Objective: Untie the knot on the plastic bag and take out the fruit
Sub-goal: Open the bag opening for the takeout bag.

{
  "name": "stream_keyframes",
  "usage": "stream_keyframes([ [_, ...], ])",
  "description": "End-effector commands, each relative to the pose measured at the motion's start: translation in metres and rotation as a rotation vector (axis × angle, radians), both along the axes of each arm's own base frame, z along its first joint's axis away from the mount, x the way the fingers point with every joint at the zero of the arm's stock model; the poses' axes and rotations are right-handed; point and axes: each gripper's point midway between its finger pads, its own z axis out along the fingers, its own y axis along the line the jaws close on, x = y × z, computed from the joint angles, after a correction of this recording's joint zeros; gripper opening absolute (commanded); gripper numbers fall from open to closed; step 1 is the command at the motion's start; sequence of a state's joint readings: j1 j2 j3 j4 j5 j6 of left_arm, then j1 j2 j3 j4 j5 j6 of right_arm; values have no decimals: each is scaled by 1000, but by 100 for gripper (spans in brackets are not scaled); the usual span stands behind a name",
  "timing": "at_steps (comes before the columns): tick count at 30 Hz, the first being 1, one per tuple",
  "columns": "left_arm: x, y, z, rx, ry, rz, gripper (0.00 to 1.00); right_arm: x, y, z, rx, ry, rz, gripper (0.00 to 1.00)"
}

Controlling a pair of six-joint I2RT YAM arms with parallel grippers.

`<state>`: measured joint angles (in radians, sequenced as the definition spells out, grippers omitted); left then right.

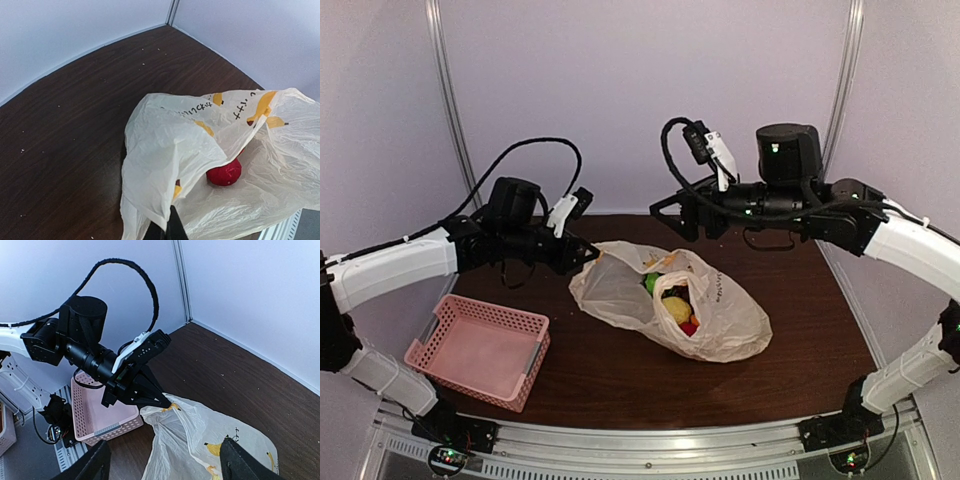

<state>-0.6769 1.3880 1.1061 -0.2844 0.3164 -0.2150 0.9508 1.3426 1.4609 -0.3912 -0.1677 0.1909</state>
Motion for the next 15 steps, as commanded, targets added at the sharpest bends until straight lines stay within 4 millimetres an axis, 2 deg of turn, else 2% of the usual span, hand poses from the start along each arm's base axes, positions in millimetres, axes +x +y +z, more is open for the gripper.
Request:
stream_keyframes([
  [1,-1,0,18,-67,-60,-15,0,2,23,-12,-43,12,-44,72],
  [3,-2,-1,21,-76,-65,-19,0,-4,35,-24,-79,21,-40,67],
  [5,-2,0,20,-80,-60,-18,0,-10,47,-41,-124,38,-26,66],
  [10,-3,-1,15,-84,-46,-26,0,-7,61,-88,-243,93,-63,62],
  [15,-1,0,13,-79,-42,-17,0,3,54,-149,-427,163,-166,56],
])
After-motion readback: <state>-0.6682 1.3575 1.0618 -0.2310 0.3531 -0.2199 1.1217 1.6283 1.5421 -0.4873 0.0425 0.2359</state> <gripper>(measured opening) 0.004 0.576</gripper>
